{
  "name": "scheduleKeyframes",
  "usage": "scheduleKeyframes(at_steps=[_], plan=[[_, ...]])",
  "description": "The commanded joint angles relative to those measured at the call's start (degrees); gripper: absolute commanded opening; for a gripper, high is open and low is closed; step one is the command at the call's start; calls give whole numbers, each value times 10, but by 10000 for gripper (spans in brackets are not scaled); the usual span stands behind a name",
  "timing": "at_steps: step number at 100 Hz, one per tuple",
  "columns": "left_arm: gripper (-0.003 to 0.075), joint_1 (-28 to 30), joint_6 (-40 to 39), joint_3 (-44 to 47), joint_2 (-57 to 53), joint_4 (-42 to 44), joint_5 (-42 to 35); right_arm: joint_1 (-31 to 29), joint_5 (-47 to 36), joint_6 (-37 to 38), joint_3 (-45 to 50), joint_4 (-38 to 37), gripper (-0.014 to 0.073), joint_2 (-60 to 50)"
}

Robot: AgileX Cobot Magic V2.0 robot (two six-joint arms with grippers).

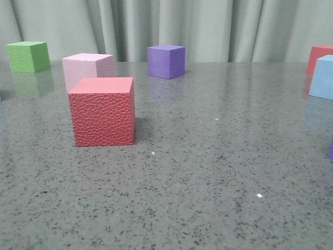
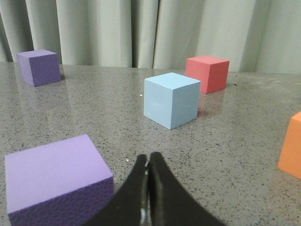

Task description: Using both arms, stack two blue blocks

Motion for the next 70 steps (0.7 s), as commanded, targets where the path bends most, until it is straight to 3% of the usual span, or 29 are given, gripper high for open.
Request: scheduleKeyframes(at_steps=[1, 70], plan=[[-19, 1, -4, 24, -19, 1, -46, -4, -48, -4, -10, -2, -123, -15], [-19, 1, -4, 24, -19, 1, -46, -4, -49, -4, -10, -7, -123, -15]])
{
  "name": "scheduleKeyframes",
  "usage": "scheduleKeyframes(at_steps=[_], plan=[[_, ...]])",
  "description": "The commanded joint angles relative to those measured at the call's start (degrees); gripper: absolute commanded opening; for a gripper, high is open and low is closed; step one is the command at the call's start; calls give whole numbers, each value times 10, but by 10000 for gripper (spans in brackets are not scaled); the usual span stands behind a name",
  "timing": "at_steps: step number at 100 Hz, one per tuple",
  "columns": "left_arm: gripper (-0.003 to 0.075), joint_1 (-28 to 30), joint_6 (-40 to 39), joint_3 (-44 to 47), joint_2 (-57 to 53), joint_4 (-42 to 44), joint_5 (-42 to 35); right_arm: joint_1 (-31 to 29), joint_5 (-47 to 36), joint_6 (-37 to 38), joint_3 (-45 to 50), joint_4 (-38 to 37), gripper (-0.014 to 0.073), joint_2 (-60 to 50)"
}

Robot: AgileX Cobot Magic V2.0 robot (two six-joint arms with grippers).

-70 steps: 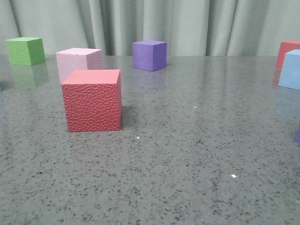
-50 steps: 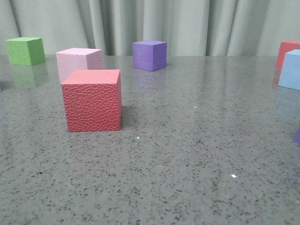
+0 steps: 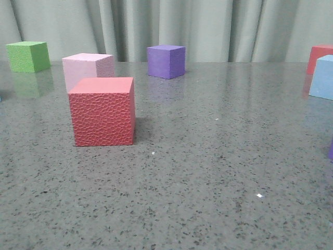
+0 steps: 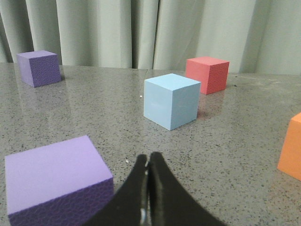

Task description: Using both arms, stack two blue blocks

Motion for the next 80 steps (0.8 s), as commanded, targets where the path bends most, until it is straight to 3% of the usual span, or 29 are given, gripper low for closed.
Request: scheduleKeyframes(at_steps=[1, 41, 56, 80], plan=[[-19, 1, -4, 24, -19, 1, -46, -4, -48, -4, -10, -7, -123, -15], [-19, 1, -4, 11, -19, -24, -43, -4, -87, -3, -18, 5, -123, -15], [-19, 1, -4, -31, -11, -39, -13, -4, -21, -3, -60, 29, -123, -10], [-19, 1, -4, -160, 80, -54, 109, -4, 91, -3, -167, 62, -123, 55]])
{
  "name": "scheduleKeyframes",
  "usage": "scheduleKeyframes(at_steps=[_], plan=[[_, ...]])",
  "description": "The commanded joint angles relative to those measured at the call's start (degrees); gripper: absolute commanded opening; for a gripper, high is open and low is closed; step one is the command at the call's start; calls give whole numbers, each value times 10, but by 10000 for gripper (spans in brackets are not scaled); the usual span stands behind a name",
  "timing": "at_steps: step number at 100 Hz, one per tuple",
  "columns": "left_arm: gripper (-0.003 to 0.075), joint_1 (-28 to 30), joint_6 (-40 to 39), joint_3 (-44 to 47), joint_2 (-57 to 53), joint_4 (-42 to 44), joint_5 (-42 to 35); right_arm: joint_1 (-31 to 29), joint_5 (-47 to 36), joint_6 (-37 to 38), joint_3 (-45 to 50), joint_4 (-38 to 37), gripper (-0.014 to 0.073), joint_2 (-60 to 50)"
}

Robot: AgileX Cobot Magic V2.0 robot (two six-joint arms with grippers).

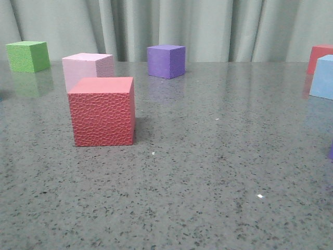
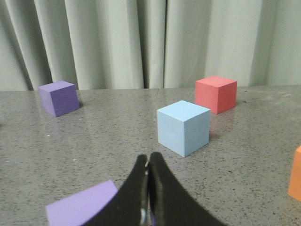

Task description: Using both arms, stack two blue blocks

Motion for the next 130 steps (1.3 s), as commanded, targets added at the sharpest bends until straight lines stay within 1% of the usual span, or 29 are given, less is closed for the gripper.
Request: scheduleKeyframes(at_steps=[1, 17, 35, 49, 59, 71, 116, 120, 124, 127, 130], plan=[[-19, 1, -4, -71, 52, -10, 7, -4, 6, -3, -58, 10, -123, 41], [-19, 1, -4, -171, 151, -10, 107, -4, 87, -3, -133, 12, -123, 114], [-19, 1, -4, -276, 255, -11, 210, -4, 177, -3, -210, 32, -123, 188], [-19, 1, -4, -330, 311, -23, 262, -4, 234, -3, -266, 42, -123, 232], [-19, 1, -4, -344, 334, -37, 264, -4, 246, -3, -290, 49, -123, 249], [-19, 1, -4, -344, 344, -43, 264, -4, 233, -3, -291, 51, -123, 253], [-14, 1, -4, -344, 346, -43, 265, -4, 239, -3, -290, 51, -114, 253], [6, 1, -4, -344, 346, -43, 265, -4, 241, -3, -290, 51, -97, 253], [40, 1, -4, -344, 346, -43, 264, -4, 244, -3, -290, 51, -60, 253], [87, 1, -4, -344, 346, -43, 264, -4, 246, -3, -290, 51, -27, 253], [137, 1, -4, -344, 346, -43, 264, -4, 248, -3, -290, 51, 24, 253]])
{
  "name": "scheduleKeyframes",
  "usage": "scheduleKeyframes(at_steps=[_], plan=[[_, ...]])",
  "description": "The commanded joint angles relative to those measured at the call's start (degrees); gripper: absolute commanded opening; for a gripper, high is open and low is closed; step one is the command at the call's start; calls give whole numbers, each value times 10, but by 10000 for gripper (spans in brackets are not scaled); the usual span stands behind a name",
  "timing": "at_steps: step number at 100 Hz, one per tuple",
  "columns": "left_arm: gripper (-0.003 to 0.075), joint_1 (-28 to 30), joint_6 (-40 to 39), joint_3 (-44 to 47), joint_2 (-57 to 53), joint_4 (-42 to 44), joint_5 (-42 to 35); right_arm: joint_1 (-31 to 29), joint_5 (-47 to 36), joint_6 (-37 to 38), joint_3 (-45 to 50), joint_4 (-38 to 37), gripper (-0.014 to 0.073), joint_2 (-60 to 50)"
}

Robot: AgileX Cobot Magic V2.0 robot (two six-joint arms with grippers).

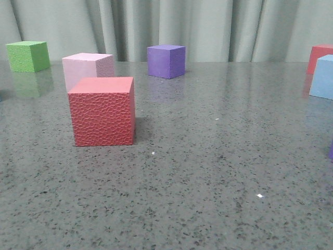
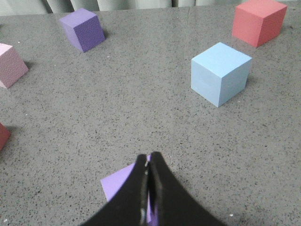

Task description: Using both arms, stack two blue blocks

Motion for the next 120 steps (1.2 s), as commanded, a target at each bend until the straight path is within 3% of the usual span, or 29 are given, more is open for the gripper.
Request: scheduleKeyframes(at_steps=[1, 9, 20, 25, 41, 71, 93, 120], plan=[[150, 1, -4, -21, 3, -9, -36, -4, -32, -3, -20, 10, 49, 8], [349, 1, -4, -21, 3, -9, -36, -4, -28, -3, -20, 10, 202, 8], [645, 1, -4, -21, 3, -9, -36, -4, -28, -3, -20, 10, 512, 8], [724, 1, -4, -21, 3, -9, -36, -4, -30, -3, -20, 10, 619, 8], [657, 1, -4, -21, 3, -6, -36, -4, -46, -3, -20, 10, 579, 8], [651, 1, -4, -21, 3, -5, -38, -4, -59, 7, -20, 13, 579, 8], [651, 1, -4, -21, 3, -5, -38, -5, -62, 75, -51, -17, 579, 51], [651, 1, -4, -21, 3, -5, -37, -39, -33, 170, -147, -104, 579, 189]])
